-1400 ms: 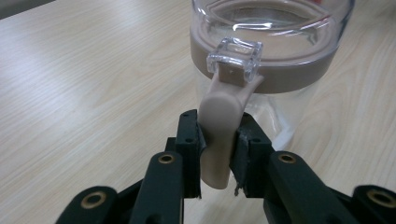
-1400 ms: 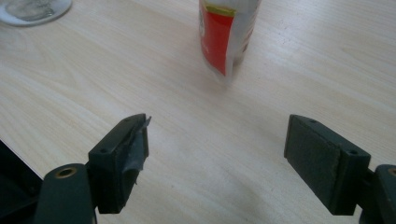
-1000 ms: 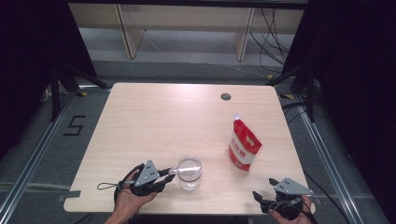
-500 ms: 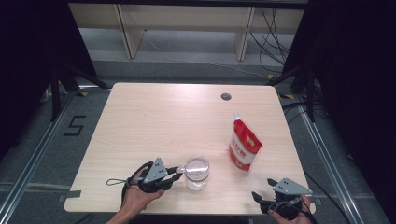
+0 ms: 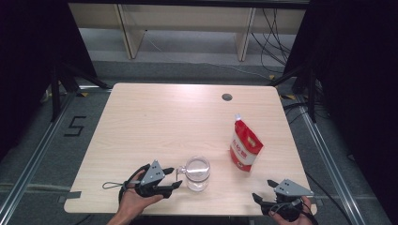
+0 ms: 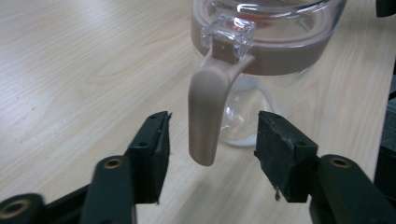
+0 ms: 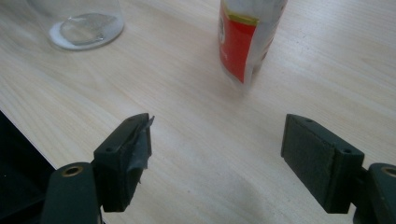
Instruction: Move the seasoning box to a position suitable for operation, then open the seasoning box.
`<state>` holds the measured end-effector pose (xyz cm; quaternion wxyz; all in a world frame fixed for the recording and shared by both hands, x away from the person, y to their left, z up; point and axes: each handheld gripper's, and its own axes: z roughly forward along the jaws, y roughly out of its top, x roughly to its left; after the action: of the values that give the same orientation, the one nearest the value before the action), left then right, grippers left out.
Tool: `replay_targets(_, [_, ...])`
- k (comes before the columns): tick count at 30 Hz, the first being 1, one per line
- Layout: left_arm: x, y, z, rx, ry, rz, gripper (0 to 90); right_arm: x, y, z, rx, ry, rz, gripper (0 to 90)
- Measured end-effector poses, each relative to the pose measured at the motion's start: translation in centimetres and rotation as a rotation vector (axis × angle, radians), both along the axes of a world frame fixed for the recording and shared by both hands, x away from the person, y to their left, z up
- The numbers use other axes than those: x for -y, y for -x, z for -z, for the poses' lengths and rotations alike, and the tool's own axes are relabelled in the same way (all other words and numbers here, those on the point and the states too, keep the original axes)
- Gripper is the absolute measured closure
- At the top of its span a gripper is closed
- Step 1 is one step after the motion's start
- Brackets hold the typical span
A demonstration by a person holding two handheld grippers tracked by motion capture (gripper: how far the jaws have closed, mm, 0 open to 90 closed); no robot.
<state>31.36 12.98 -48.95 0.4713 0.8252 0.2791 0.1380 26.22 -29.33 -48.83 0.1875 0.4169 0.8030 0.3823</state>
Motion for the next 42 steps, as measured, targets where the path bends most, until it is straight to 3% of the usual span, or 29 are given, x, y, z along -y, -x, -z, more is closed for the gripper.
replay_targets(3, [-0.5, 0.4, -0.3, 0.001, 0.015, -0.018, 36.6, 0.2, -0.2, 0.1, 0.025, 0.011, -0.016, 25.5])
replay_targets(4, [-0.6, 0.6, -0.4, -0.025, 0.044, -0.025, 34.2, 0.2, -0.3, 0.1, 0.029, 0.013, -0.018, 25.5])
replay_targets(5, [-0.8, 0.7, -0.6, -0.031, 0.047, -0.031, 31.8, 0.2, -0.3, 0.1, 0.034, 0.014, -0.026, 25.5])
replay_targets(9, [-1.3, 1.4, -1.0, -0.026, 0.06, -0.033, 28.4, 0.0, 0.0, 0.1, -0.003, -0.015, -0.013, 25.5])
replay_targets(12, [-1.5, 1.7, -1.4, -0.028, 0.07, -0.035, 26.4, -0.1, -0.3, 0.2, 0.002, -0.017, -0.034, 25.4])
replay_targets(13, [-1.6, 1.8, -1.5, -0.026, 0.085, -0.036, 26.2, 0.0, -0.5, 0.2, 0.029, 0.0, -0.058, 25.4])
replay_targets(15, [-1.7, 1.8, -1.7, -0.013, 0.08, -0.021, 26.3, 0.0, -0.4, 0.2, 0.023, 0.003, -0.052, 25.5])
replay_targets(19, [-1.8, 1.9, -1.7, -0.05, 0.118, -0.045, 27.7, 0.0, -0.3, 0.1, 0.02, -0.004, -0.04, 25.5])
replay_targets(23, [-1.8, 1.8, -1.8, -0.045, 0.123, -0.029, 29.8, 0.0, -0.4, 0.1, 0.028, 0.005, -0.045, 25.4])
replay_targets(25, [-1.8, 1.8, -2.0, -0.049, 0.136, -0.032, 30.6, -0.2, -0.2, 0.1, 0.001, -0.011, -0.022, 25.5])
replay_targets(26, [-1.8, 1.7, -2.0, -0.056, 0.152, -0.031, 30.6, -0.1, -0.4, 0.2, 0.022, 0.004, -0.037, 25.5])
replay_targets(31, [-1.5, 1.4, -2.1, -0.058, 0.154, -0.039, 31.1, 0.0, -0.4, 0.2, 0.026, 0.007, -0.034, 25.5])
replay_targets(33, [-1.3, 1.3, -2.2, -0.054, 0.142, -0.042, 31.6, -0.1, -0.2, 0.1, 0.009, -0.005, -0.02, 25.4])
replay_targets(35, [-1.2, 1.3, -2.2, -0.055, 0.149, -0.041, 31.9, 0.0, -0.4, 0.2, 0.033, 0.006, -0.035, 25.5])
replay_targets(38, [-1.2, 1.3, -2.3, -0.047, 0.156, -0.029, 32.1, -0.1, -0.3, 0.2, 0.022, 0.005, -0.031, 25.5])
replay_targets(39, [-1.4, 1.2, -2.5, -0.041, 0.142, -0.026, 32.1, -0.1, -0.4, 0.2, 0.026, 0.008, -0.034, 25.5])
replay_targets(42, [-1.3, 1.2, -2.8, -0.057, 0.183, -0.037, 33.7, 0.0, -0.4, 0.2, 0.023, 0.007, -0.032, 25.4])
